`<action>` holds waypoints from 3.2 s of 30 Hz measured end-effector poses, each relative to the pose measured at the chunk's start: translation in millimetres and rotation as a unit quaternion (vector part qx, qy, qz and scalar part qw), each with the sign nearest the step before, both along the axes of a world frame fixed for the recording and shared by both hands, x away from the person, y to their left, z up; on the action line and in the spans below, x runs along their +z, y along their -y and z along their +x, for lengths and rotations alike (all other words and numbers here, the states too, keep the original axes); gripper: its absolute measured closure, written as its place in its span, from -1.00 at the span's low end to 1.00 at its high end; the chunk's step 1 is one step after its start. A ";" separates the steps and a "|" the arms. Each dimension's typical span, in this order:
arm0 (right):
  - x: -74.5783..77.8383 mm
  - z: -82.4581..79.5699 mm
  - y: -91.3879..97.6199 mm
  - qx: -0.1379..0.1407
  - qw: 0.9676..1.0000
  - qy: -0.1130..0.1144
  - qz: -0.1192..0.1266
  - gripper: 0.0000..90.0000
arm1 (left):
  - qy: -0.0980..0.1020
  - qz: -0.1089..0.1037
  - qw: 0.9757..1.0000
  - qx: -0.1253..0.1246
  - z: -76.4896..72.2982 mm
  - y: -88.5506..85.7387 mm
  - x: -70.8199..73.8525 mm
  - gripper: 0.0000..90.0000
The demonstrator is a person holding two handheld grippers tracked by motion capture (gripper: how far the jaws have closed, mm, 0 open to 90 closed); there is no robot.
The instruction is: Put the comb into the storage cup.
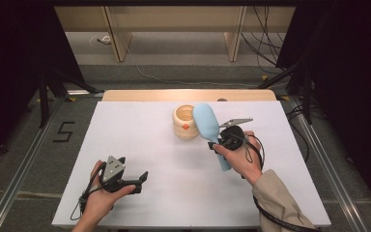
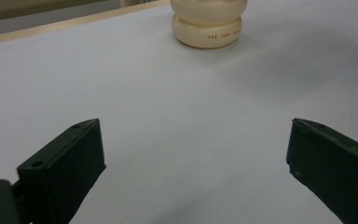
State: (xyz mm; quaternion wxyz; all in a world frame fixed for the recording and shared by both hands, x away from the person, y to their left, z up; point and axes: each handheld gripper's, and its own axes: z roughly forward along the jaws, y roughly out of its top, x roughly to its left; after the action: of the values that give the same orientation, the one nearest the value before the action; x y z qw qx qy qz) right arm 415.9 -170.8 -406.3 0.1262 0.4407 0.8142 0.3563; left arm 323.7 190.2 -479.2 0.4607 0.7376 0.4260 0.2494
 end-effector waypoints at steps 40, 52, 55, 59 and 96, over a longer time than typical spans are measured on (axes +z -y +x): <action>-8.6 -7.3 -13.0 0.043 0.990 0.115 0.070 0.56 | 0.001 -0.001 1.000 0.002 -0.3 0.0 0.7 -0.92; -13.7 -10.3 -18.9 0.060 0.986 0.126 0.088 0.56 | 0.003 -0.006 1.000 -0.003 -1.4 2.3 2.1 -0.91; -14.6 -11.1 -20.6 0.065 0.985 0.129 0.094 0.56 | 0.003 -0.009 1.000 -0.005 -1.7 3.2 2.3 -0.91; -15.0 -12.0 -21.9 0.072 0.984 0.129 0.102 0.56 | 0.002 -0.010 1.000 -0.006 -1.8 3.3 2.4 -0.91; -25.5 -21.5 -39.9 0.097 0.978 0.123 0.135 0.56 | 0.004 -0.036 0.999 -0.038 -7.1 23.5 4.9 -0.86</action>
State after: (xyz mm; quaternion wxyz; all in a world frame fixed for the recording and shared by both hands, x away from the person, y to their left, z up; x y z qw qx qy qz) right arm 394.4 -130.9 -431.9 0.1294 0.3252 0.7759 0.5249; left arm 316.6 166.7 -474.3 0.4979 0.7349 0.4050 0.2190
